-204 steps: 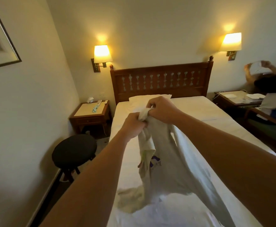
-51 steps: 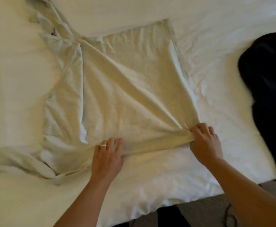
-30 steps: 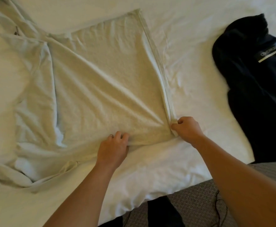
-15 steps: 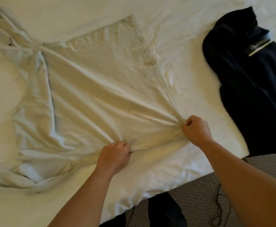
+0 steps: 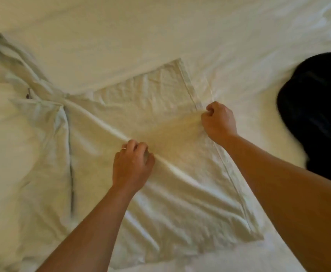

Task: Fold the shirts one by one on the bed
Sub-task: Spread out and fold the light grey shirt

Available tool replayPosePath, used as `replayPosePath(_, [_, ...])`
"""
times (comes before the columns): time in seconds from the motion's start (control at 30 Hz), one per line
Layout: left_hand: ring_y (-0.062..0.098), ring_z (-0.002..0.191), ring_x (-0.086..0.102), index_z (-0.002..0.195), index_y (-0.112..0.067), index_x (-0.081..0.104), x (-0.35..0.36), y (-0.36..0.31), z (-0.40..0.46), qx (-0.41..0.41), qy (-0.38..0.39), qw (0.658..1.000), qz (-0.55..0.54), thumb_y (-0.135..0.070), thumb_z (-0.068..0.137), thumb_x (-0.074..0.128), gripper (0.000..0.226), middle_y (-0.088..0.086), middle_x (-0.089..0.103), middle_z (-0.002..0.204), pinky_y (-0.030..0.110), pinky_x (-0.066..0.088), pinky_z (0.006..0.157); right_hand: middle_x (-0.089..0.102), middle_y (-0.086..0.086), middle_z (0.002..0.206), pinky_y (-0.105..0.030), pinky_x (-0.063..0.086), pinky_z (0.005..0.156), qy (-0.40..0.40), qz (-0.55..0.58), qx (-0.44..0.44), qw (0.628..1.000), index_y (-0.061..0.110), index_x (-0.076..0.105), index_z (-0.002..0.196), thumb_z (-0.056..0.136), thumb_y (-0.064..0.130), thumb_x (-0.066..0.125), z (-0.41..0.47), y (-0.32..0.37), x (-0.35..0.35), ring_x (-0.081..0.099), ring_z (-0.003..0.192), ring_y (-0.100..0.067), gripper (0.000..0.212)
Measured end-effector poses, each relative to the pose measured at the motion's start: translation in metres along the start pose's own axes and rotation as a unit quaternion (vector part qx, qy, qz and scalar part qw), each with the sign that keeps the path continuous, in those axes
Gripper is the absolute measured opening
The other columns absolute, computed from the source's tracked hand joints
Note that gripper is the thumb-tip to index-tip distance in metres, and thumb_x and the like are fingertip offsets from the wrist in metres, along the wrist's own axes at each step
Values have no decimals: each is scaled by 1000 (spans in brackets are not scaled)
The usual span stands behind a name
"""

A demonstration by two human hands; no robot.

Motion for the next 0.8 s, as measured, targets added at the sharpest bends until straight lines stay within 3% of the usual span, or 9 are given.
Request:
replayPosePath(0.13, [38, 114, 54, 123, -15, 67, -15, 19, 93, -73, -60, 995, -19, -26, 92, 52, 36, 10, 59, 129, 47, 44, 92, 65, -10, 122, -33, 49, 90, -17, 49, -21, 998, 10, 63, 125, 92, 15, 47, 74, 55, 15, 60, 110, -27, 36])
replayPosePath(0.2, [37, 131, 43, 138, -20, 57, -22, 25, 137, -107, -70, 992, -12, -20, 96, 50, 43, 7, 50, 146, 49, 37, 103, 65, -6, 104, -27, 46, 76, -17, 57, -24, 998, 11, 66, 113, 92, 16, 48, 102, 74, 21, 57, 94, -23, 29])
replayPosePath(0.27, [35, 142, 30, 150, -25, 42, -24, 28, 176, -154, -43, 987, -3, -20, 99, 47, 51, 4, 37, 158, 50, 28, 110, 57, -1, 80, -25, 39, 58, -14, 63, -5, 998, 14, 63, 90, 88, 16, 50, 127, 84, 30, 52, 78, -24, 14])
replayPosePath(0.33, [35, 140, 30, 148, -28, 43, -24, 31, 203, -199, -6, 980, 10, -25, 100, 46, 48, 7, 39, 153, 51, 25, 110, 59, -3, 77, -24, 39, 57, 6, 84, 39, 996, 10, 64, 84, 85, 19, 59, 142, 88, 35, 57, 74, -27, 11])
replayPosePath(0.4, [36, 133, 35, 132, -30, 56, -24, 31, 221, -230, 4, 973, 8, -29, 99, 50, 33, 8, 48, 138, 50, 26, 104, 60, -5, 75, -27, 43, 56, 63, 119, 80, 988, 8, 61, 80, 84, 20, 70, 150, 90, 36, 60, 69, -25, 15])
replayPosePath(0.5, [34, 125, 43, 107, -32, 63, -28, 19, 237, -225, -35, 974, -4, -29, 100, 54, 12, 5, 57, 123, 47, 26, 96, 54, -7, 70, -27, 43, 50, 121, 160, 125, 972, 4, 60, 83, 83, 11, 74, 165, 89, 27, 55, 60, -24, 15])
replayPosePath(0.57, [33, 121, 46, 99, -34, 62, -34, 7, 251, -216, -81, 972, -40, -28, 99, 55, 8, 4, 59, 120, 47, 26, 94, 55, -7, 72, -28, 44, 49, 61, 181, 128, 973, 6, 60, 84, 83, 10, 70, 178, 84, 15, 56, 64, -24, 11])
replayPosePath(0.67, [31, 128, 42, 119, -33, 62, -29, -8, 264, -187, -92, 978, -32, -31, 97, 59, 22, 3, 51, 133, 48, 25, 103, 56, -5, 70, -31, 46, 56, 3, 127, 60, 990, 8, 64, 79, 81, 9, 64, 185, 80, 3, 56, 64, -23, 2])
replayPosePath(0.8, [30, 141, 27, 147, -29, 39, -6, -23, 218, -136, -56, 989, -19, -41, 94, 54, 56, 5, 30, 155, 51, 20, 110, 65, -1, 83, -36, 56, 70, 16, 57, 23, 998, 11, 68, 97, 86, 20, 59, 159, 70, -4, 63, 75, -19, 17])
Point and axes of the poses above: each hand's wrist, its own z-axis towards the middle knuckle, its own x-axis out of the palm, y = z × x, the point moved 2 cm from there along z, towards the middle knuckle
